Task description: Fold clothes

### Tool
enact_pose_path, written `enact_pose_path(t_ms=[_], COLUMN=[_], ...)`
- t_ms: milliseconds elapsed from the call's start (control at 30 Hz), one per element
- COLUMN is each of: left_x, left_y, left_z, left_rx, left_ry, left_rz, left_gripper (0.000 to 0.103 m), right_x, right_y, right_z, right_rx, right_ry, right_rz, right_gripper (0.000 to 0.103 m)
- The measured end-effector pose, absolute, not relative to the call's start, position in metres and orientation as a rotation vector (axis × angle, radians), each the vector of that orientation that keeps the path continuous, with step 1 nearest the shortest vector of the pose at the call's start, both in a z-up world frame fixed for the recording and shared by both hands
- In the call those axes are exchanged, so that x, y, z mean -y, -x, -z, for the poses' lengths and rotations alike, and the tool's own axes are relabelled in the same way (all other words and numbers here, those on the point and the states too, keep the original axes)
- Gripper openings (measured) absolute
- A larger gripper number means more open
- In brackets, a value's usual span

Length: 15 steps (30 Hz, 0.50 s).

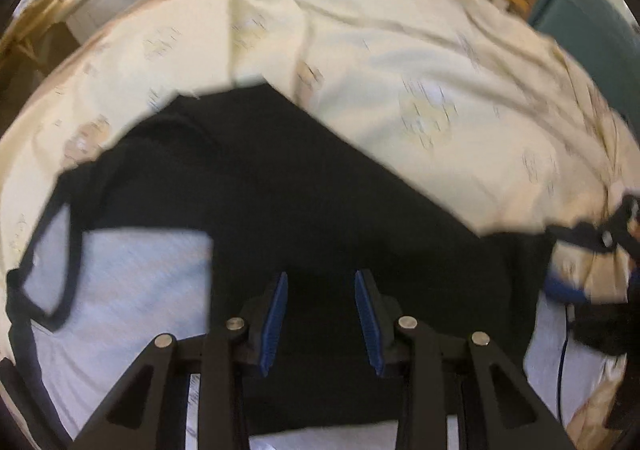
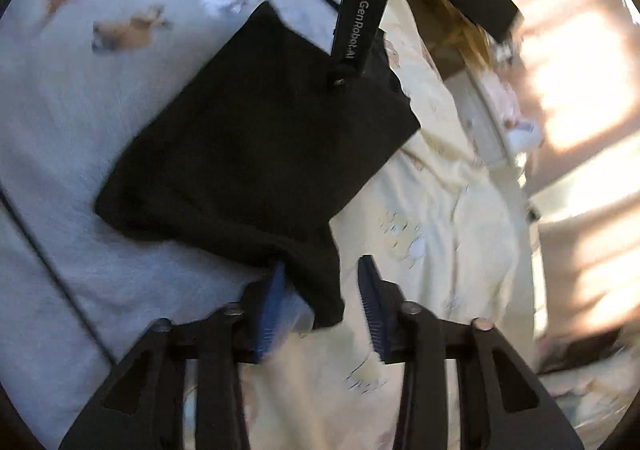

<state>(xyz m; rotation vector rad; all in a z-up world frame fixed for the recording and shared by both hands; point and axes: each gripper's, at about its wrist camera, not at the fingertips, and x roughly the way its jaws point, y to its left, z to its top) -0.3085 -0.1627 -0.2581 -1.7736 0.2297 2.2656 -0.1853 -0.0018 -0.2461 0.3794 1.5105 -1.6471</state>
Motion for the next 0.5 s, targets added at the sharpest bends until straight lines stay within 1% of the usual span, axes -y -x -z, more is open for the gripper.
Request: enact_pose_path(t_ms=[33,67,167,233,333,367,500], left_x=[0.161,0.161,0.164,0.167,0.170,0.169,0.169], left_y=[0.304,0.300,0.289,0.285,0.279,0.277,0.270], left_z=[0.263,0.269,0.280,0.280,0.274,0.273,0.272], left_rx=[-0.243,-0.253,-0.282,-0.249,-0.182,-0.198,-0.217], left_ry=[1.792,1.817,1.862,1.866,1.862,1.859,1.863], left_rz=[-2.245,-2.229,-2.211,-2.220,-2.218,-2.210,-2.190], left_gripper=[0.036,0.036,0.036,0.036,0.036,0.036,0.036], right_x=[0.006,0.009,0.004,-0.006,-0.025,-0.032,-0.046], right_y=[0.187,0.188,0.198,0.205,0.210,0.212,0.212], right_z=[0.250,0.254,0.251,0.238,0.230,0.233,0.265], right_rx=[-1.540,-1.566,-1.556,-1.512,-1.574,-1.593,-1.703], right_ry=[-0.386,-0.393,-0.405,-0.417,-0.372,-0.393,-0.430], right_rz=[1.632,1.620,1.691,1.782,1.860,1.854,1.773], right_gripper=[0.016,0.003,0.003,0.003,0.003,0.003,0.003])
